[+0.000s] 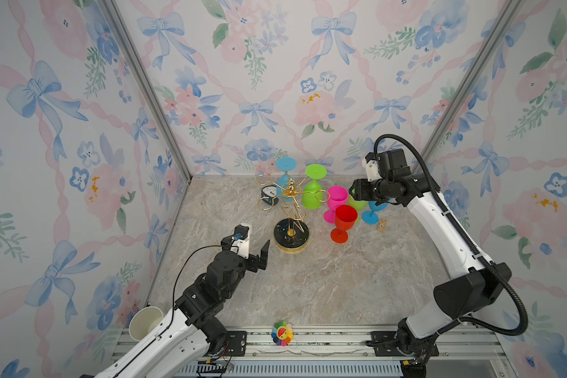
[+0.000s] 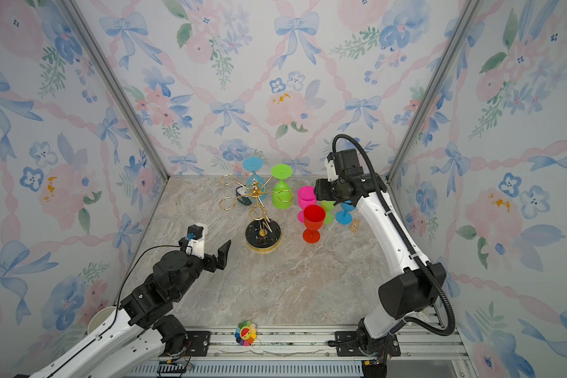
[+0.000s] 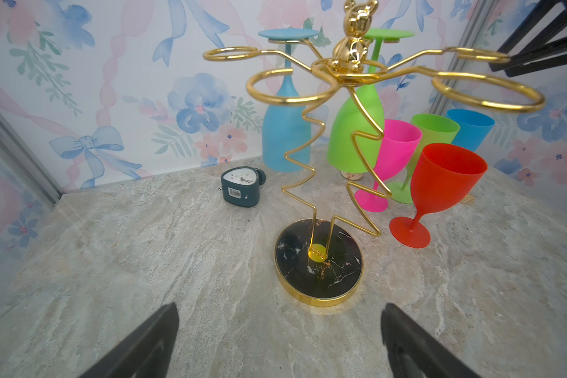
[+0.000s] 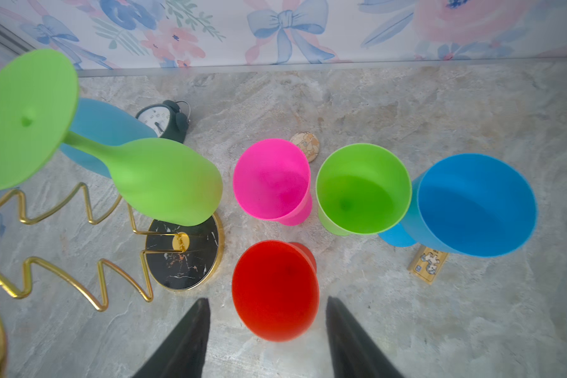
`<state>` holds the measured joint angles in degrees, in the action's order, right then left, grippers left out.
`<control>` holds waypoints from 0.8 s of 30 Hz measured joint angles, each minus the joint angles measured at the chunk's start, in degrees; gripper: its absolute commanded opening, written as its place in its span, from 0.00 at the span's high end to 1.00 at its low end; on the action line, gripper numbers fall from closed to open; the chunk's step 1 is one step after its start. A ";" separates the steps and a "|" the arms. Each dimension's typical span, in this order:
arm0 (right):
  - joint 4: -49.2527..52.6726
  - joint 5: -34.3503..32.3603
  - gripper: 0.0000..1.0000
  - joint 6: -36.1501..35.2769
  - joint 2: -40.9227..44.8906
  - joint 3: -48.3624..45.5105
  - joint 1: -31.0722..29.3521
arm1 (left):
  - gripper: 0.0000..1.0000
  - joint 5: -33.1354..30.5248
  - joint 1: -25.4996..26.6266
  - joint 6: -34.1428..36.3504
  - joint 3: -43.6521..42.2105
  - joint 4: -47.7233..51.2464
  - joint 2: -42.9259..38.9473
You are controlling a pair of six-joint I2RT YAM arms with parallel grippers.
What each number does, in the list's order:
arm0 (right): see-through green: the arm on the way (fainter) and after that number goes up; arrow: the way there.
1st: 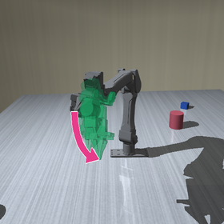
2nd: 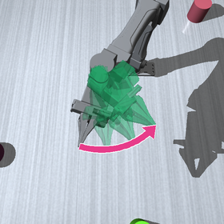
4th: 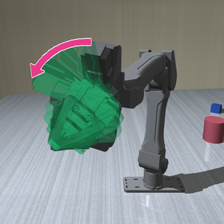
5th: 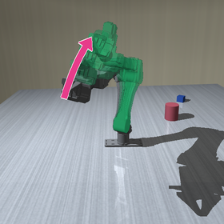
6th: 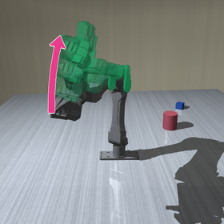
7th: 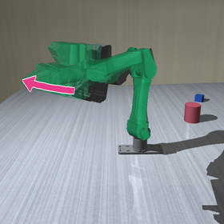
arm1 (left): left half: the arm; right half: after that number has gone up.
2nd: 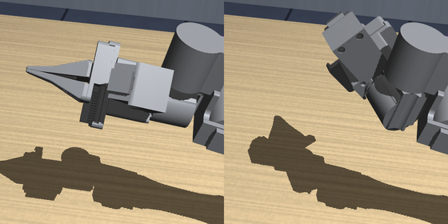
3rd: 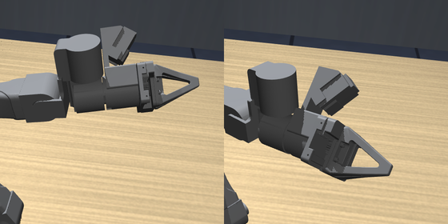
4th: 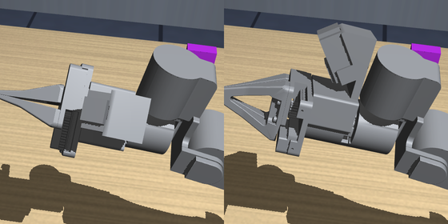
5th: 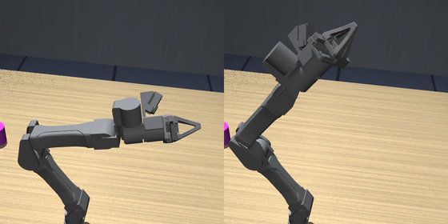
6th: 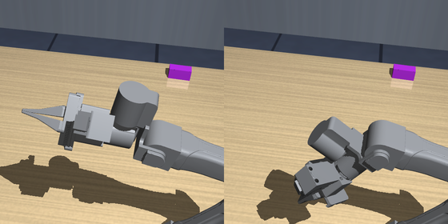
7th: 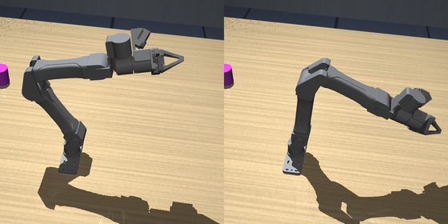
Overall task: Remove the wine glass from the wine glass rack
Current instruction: 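Lift the right gripper away from the red glass while the left draws back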
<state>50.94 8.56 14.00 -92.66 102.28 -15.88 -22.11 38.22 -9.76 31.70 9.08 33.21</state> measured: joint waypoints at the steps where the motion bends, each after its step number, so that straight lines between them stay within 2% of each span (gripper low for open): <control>1: -0.59 2.23 0.39 0.79 0.00 0.15 0.59 | 0.02 0.42 -1.40 -0.02 0.00 0.00 -0.02; 6: -4.59 13.55 0.39 6.08 -0.63 0.15 2.40 | 0.02 2.49 -8.90 -0.63 0.00 -0.81 -0.04; 12: -12.04 23.43 0.38 13.16 -4.55 0.48 2.45 | 0.02 6.49 -18.47 -0.83 0.00 -3.91 2.54; 18: -18.16 27.54 0.40 19.28 -8.46 0.48 2.29 | 0.02 11.61 -25.51 -1.29 0.00 -5.68 6.71; 24: -23.02 29.77 0.45 24.09 -10.80 0.98 1.97 | 0.02 14.05 -28.26 -1.99 0.00 -6.54 7.63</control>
<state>27.92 38.33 38.09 -103.46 103.26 -13.91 -8.05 9.96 -11.75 31.70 2.55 40.84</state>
